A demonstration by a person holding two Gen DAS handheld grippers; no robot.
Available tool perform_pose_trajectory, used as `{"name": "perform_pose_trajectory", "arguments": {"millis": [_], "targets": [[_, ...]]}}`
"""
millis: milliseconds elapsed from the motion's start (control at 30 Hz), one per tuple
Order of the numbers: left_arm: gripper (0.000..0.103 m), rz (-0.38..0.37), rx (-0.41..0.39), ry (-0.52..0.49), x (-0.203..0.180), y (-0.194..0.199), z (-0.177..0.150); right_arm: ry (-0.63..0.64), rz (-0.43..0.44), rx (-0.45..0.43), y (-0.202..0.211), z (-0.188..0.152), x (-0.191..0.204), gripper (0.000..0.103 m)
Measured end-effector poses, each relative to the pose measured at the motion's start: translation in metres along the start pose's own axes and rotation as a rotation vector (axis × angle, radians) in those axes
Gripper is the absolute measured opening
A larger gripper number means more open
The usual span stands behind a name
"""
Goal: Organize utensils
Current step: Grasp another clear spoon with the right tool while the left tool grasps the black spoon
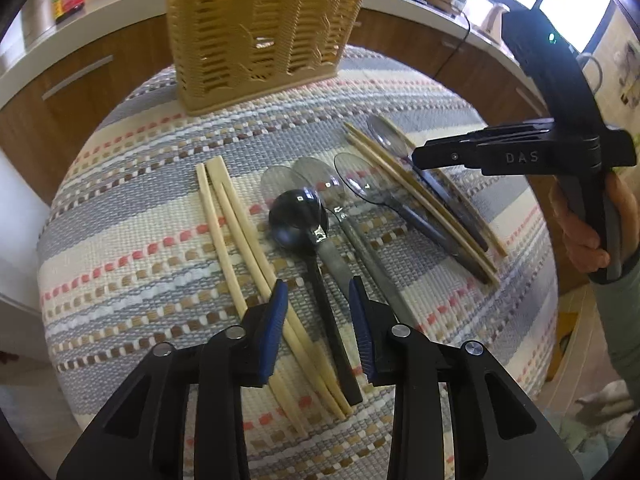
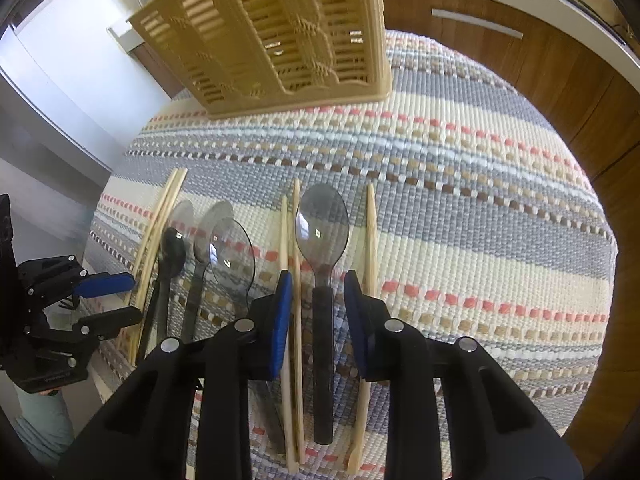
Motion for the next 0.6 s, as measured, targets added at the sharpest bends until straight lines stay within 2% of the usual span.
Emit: {"name": "perform_pose_trajectory", "arguments": {"millis": [133,333,600], "targets": [[0.020,0.039,0.041,-0.019,-0.004,-0.010,0.000,0.010,-0.011,0.009,-0.005,-0.003,0.003,0.024],[0.020,0.040,0.062,-0.002,-0.002,-0.015,0.001,0.005,-0.018,0.036,-0.013,-0.005,-0.002,0.016],[0.020,0.084,0.071,-0.001,-0.002,-0.022,0.020,-0.010,0.007,0.056,-0.019,0.006,-0.004,0.016]]}}
Point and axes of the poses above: each gripper's, at about its wrist camera, not at the fingertips, and y roughly against the way its jaws point, x to its left, z to its top, the point moved 9 cm from there along -y, roughly the way its jaws point, and after that the axes turned 7 degrees about x, right-handed, at the moved point
